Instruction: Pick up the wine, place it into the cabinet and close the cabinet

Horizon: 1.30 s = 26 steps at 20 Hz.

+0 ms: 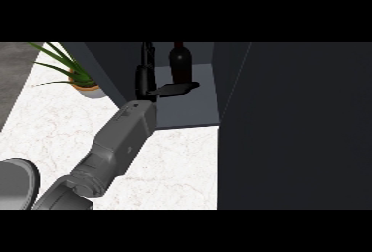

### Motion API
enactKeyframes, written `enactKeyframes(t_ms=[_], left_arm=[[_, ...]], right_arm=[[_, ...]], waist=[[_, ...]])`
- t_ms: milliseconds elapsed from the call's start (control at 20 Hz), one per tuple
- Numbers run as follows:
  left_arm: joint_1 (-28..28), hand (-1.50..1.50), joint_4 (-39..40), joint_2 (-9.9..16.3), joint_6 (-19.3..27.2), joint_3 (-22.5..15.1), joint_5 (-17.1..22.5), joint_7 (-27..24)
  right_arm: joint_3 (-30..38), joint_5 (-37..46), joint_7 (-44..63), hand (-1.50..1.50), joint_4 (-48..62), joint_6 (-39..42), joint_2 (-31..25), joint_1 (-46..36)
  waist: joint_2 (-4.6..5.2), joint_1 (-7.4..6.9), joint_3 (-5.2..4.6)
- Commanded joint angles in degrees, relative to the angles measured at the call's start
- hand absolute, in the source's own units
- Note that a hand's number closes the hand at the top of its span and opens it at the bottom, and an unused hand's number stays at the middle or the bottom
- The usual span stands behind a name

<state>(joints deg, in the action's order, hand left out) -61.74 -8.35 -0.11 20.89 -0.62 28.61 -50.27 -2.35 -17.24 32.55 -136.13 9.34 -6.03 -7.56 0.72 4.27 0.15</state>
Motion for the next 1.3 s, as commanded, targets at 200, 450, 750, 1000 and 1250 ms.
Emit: enactKeyframes(t_ms=[200,450,750,1000,1250], left_arm=[[7.01,-1.5,-2.86,0.11,-2.91,-2.37,5.83,-1.8],[9.38,-1.5,-8.56,0.11,-1.12,-8.74,11.29,0.88],[17.27,-1.5,-23.13,0.11,6.43,-21.77,17.2,3.96],[26.12,-1.5,-36.47,0.11,14.17,-32.25,20.21,2.8],[30.02,-1.5,-46.03,0.11,21.32,-35.56,16.02,6.22]], right_arm=[[1.36,-1.35,1.46,-1.5,-3.75,-0.82,-0.44,1.01],[2.4,-2.26,1.78,-1.5,-1.75,-0.72,-1.07,-0.01],[0.32,-0.2,2.54,-1.5,-3.78,-2.1,0.09,0.4],[-1.69,3.55,-1.28,-1.5,-5.09,-0.95,1.21,6.79],[-2.12,3.81,-1.97,-1.5,-6.24,-1.04,1.34,8.78]], waist=[[-0.58,-1.15,-0.18],[-0.64,-1.15,-0.16],[-1.0,-2.62,-0.16],[-0.97,-3.18,-0.14],[-1.01,-4.13,-0.12]])
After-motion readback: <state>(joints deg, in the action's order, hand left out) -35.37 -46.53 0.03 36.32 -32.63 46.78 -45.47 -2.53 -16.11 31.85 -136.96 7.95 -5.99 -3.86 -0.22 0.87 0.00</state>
